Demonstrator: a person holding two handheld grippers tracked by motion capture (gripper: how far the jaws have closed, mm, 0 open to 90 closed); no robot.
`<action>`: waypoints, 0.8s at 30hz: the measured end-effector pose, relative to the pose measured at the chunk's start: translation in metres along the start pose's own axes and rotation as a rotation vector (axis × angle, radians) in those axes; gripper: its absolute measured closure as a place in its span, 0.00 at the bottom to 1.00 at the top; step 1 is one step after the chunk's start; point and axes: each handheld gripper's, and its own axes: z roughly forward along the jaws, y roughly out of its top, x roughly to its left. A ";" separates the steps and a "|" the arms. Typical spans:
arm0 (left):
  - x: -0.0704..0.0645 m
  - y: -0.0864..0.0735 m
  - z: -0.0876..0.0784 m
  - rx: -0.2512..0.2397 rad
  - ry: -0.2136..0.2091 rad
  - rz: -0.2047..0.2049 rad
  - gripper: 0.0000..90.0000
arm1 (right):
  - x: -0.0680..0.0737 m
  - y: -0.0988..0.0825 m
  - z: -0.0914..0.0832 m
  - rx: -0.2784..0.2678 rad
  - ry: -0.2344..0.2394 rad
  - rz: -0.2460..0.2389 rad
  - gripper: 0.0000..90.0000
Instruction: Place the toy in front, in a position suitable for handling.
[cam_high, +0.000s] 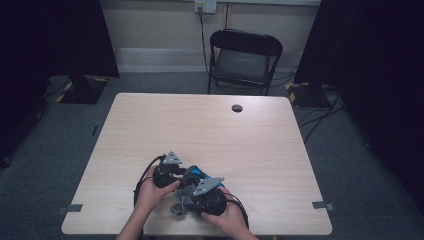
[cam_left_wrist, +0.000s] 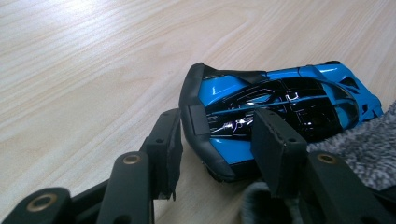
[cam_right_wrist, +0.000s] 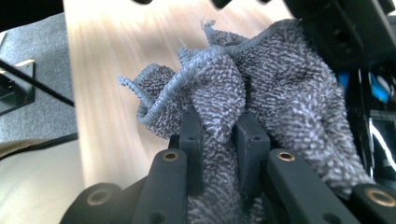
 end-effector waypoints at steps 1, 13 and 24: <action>0.000 0.000 0.000 -0.005 -0.001 -0.006 0.59 | -0.001 0.002 0.002 -0.002 -0.005 0.006 0.84; 0.004 -0.001 0.000 -0.013 -0.001 -0.011 0.60 | -0.006 0.014 0.018 -0.034 -0.016 0.020 0.84; 0.003 -0.001 0.000 -0.017 -0.004 -0.019 0.60 | 0.009 -0.012 -0.028 0.013 0.039 -0.022 0.84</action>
